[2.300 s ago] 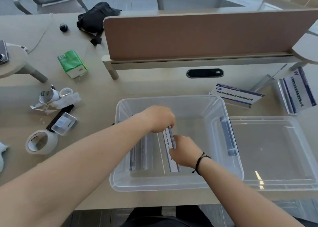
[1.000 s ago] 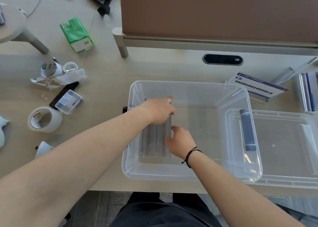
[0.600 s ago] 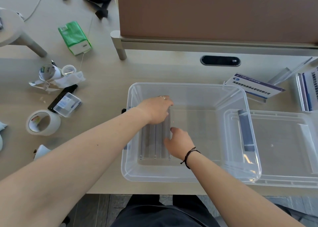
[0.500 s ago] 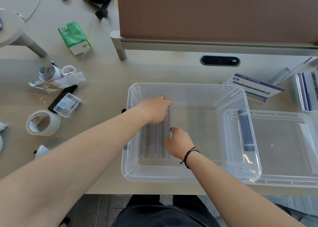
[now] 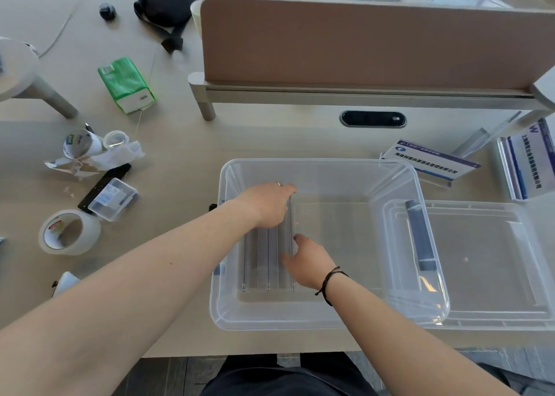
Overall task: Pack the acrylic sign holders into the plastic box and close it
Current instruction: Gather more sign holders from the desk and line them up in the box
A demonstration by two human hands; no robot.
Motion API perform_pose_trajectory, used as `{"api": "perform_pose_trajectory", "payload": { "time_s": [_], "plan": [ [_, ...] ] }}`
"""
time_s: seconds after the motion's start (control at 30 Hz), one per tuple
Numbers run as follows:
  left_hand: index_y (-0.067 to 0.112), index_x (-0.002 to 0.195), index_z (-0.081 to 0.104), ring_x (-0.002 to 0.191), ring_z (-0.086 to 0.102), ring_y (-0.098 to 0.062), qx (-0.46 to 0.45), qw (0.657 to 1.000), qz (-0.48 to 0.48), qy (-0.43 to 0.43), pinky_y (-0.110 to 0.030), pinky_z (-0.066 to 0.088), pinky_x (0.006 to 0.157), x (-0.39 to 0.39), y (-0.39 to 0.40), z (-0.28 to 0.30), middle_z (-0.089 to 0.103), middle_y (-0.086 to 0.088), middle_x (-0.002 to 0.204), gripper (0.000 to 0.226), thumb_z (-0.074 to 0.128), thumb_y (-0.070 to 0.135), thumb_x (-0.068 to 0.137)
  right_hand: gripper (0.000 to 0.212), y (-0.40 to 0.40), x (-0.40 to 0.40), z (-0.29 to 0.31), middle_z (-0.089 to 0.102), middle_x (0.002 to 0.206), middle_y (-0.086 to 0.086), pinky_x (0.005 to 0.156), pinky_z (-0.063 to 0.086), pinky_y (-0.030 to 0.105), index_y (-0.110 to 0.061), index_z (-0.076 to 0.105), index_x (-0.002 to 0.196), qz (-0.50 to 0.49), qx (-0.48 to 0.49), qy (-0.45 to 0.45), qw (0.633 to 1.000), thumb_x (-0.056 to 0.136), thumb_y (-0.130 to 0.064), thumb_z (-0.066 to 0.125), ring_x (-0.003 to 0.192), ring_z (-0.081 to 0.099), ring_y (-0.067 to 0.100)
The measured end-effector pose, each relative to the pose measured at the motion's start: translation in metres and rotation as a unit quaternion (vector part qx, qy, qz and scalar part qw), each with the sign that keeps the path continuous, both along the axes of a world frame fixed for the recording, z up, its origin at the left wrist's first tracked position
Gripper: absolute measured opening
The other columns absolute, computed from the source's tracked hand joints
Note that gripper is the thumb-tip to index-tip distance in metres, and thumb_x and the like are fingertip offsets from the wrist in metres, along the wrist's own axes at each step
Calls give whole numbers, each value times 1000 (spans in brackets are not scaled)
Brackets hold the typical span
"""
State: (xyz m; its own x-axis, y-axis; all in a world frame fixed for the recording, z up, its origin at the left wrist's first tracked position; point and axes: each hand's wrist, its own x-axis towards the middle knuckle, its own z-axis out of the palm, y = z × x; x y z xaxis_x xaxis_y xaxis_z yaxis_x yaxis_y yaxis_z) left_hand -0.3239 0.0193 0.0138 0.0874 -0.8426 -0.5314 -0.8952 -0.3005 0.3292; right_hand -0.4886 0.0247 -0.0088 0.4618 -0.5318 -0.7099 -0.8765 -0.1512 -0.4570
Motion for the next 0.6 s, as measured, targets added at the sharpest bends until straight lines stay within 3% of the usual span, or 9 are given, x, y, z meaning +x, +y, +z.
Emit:
{"api": "perform_pose_trajectory", "payload": {
  "time_s": [0.17,0.3,0.43,0.6],
  "plan": [
    [26,146,38,130,49,-30,11,1000,-15,3,-43,42,105,4,-6,7,46,-7,145,47,39,22,99,72,1,-1,6,67,110,9,83,55,36,-19,27,150,4,-9,6,1000,88,-44,54,98,66,26],
    [24,144,43,133,46,-27,-10,1000,-24,13,-41,39,108,5,-11,15,46,-7,146,44,41,27,100,70,-1,-4,18,70,111,4,87,55,41,-27,31,147,10,-66,5,998,83,-51,49,102,66,26],
    [25,140,49,134,46,-24,-50,997,-54,31,-41,38,109,0,-23,30,50,-4,145,42,41,31,100,55,-13,-6,36,69,115,-4,92,52,37,-26,50,136,-15,-105,-28,994,89,-55,50,108,64,20],
    [25,132,58,120,57,-22,-133,988,-50,68,-36,45,100,-19,-49,64,63,-3,131,36,47,32,99,37,-41,-16,66,70,103,-8,87,53,35,-23,66,115,-65,-146,-97,982,90,-48,54,97,66,16]
  ]
}}
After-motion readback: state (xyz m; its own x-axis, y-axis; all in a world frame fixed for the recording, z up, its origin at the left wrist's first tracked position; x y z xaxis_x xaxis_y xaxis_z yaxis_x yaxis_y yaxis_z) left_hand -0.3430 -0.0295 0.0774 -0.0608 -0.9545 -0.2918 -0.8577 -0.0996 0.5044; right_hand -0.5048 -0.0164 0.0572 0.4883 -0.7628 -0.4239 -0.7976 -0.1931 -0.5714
